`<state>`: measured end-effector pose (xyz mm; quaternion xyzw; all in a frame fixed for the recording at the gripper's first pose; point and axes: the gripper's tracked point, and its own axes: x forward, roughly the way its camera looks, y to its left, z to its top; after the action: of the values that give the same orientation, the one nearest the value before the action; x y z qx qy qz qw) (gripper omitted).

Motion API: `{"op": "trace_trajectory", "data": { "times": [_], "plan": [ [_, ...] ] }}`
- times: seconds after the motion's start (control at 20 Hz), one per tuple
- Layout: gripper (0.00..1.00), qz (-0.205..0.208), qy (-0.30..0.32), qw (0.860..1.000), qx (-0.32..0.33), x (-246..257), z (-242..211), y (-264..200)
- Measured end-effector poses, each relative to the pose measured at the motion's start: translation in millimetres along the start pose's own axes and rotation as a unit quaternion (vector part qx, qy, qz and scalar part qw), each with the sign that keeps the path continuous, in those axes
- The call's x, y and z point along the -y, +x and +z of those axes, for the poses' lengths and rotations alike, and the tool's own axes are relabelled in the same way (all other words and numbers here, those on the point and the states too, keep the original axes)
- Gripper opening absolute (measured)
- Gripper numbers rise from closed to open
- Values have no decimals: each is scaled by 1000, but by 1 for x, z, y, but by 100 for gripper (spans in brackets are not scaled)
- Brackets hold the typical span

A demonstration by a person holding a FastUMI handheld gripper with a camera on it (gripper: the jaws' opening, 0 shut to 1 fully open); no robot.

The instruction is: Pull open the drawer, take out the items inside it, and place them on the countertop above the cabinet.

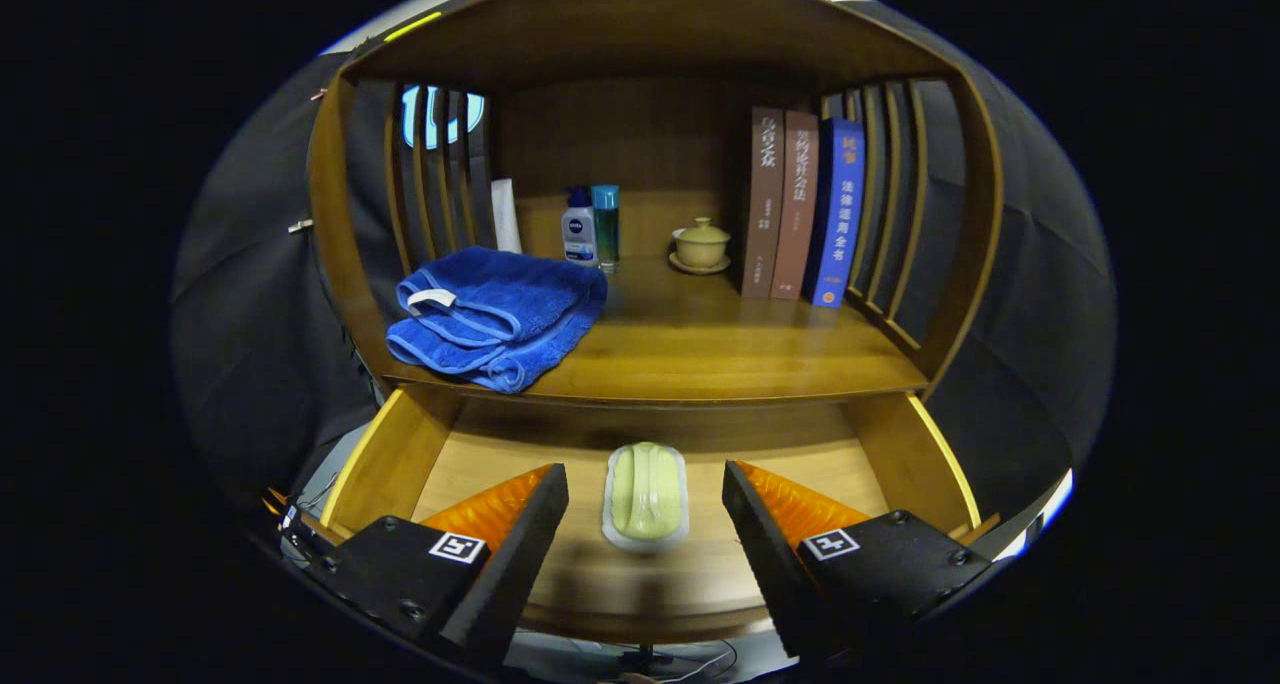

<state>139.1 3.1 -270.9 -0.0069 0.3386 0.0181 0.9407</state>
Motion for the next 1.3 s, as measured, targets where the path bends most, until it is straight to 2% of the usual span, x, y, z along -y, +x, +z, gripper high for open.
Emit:
{"op": "trace_trajectory", "data": {
  "times": [0.3,0.55,0.7,0.9,1.0,1.1,1.3],
  "plan": [
    [99,-12,2,994,-104,5,-21,56],
    [99,-12,6,980,-196,5,-45,85],
    [89,-22,7,975,-222,10,-55,93],
    [58,-32,0,967,-253,12,-65,93],
    [43,-23,-7,963,-267,7,-77,102],
    [20,-26,-13,964,-265,7,-76,103],
    [19,-24,-16,963,-268,7,-74,98]
  ]
}}
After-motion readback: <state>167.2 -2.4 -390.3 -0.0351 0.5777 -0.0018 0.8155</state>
